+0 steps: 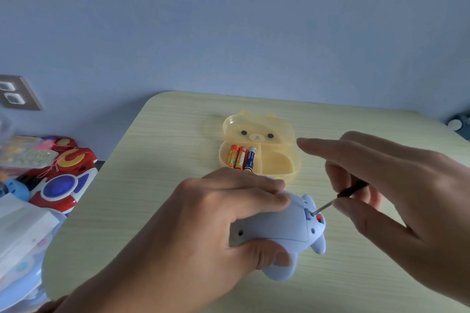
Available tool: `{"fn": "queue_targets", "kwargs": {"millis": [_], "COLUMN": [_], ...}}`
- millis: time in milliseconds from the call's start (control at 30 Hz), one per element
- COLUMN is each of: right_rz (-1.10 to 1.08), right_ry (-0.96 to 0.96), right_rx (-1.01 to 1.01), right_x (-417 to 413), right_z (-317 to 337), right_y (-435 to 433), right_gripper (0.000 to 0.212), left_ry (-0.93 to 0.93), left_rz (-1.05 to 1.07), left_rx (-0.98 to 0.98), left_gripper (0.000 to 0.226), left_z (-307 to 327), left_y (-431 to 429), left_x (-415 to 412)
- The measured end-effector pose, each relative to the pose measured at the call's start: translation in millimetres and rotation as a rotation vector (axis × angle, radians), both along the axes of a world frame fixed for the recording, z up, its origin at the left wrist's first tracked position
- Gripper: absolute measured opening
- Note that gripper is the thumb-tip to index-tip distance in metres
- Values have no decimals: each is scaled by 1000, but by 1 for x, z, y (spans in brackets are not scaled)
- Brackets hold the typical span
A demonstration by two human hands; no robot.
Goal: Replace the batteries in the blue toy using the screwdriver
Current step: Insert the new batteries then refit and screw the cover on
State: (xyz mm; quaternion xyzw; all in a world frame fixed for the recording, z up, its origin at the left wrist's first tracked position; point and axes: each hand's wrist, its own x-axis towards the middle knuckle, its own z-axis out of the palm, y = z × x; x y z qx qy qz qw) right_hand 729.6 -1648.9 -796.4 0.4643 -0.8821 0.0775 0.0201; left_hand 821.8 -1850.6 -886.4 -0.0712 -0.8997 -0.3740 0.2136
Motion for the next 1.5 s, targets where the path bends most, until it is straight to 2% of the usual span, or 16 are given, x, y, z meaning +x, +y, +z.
{"fn": "queue_targets", "kwargs": {"millis": [100,233,500,667,800,967,1100,1300,1467,1500], "right_rz": [-29,-26,62,-9,36,129,48,21,137,167], "right_ry": [56,123,64,137,143,88,122,189,167,180], "right_rx": [7,-21,24,48,9,15,32,-11,-24,-25], "right_x": [0,-2,-3,-2,-4,-3,1,-3,-9,-11], "right_z": [-1,-2,0,-1,-2,-2,-3,-7,-11,-14], "right_y": [-1,-4,-1,-6,-5,-3,-5,-5,0,1], "right_gripper": [50,38,48,42,33,45,53,35,38,45], "left_ry": [-8,-12,-31,-44,-36,-31,-48,-50,-50,-50], "left_rz": [2,6,-4,-3,0,-5,0,5,1,0], "left_rx": [-4,-6,27,27,30,41,39,40,35,33], "left_gripper": [49,50,51,51,52,51,51,52,51,51], "left_z": [0,0,-1,-1,-2,-2,-1,-1,0,0], "left_y": [0,0,-1,-2,-1,-2,-2,-1,-1,-1], "left_x": [0,0,0,1,1,1,1,1,1,1]}}
